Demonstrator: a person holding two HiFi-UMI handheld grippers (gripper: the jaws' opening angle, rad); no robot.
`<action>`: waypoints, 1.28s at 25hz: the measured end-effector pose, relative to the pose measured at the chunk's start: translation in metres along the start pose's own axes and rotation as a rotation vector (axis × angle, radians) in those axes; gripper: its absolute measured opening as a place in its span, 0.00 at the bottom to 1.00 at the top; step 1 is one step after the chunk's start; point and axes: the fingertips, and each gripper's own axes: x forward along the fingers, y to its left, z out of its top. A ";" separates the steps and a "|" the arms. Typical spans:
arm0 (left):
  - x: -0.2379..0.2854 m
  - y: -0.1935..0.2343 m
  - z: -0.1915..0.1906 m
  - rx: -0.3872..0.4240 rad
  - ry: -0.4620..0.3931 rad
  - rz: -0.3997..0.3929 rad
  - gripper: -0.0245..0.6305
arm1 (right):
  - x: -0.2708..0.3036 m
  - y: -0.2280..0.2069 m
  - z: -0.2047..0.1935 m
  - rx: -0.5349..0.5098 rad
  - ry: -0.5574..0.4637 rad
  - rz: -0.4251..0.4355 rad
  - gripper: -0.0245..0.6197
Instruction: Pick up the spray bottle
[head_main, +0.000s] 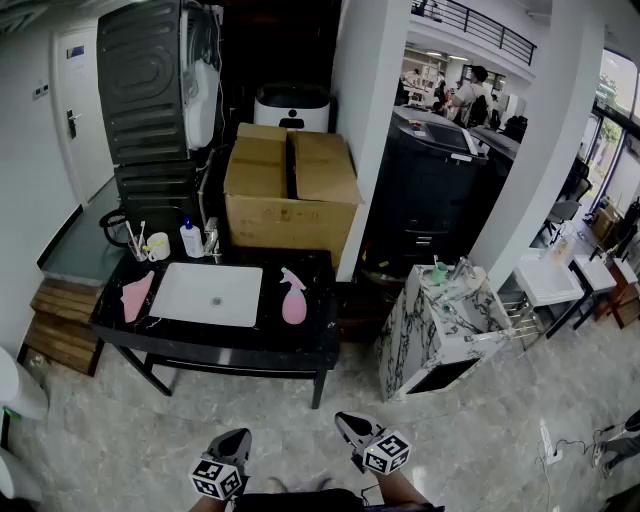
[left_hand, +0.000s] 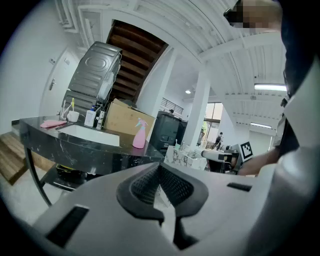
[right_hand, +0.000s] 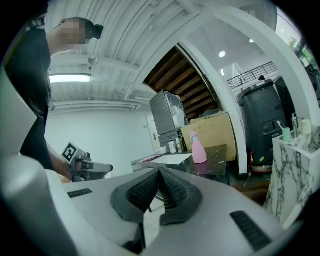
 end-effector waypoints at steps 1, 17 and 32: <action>0.001 -0.006 -0.002 -0.007 0.002 0.006 0.05 | -0.007 -0.002 0.003 -0.004 0.002 0.003 0.08; 0.048 -0.074 0.003 0.013 -0.027 0.016 0.05 | -0.057 -0.052 0.012 0.030 -0.004 0.026 0.08; 0.047 -0.102 -0.018 -0.028 -0.043 0.150 0.05 | -0.075 -0.082 -0.010 0.061 0.047 0.086 0.08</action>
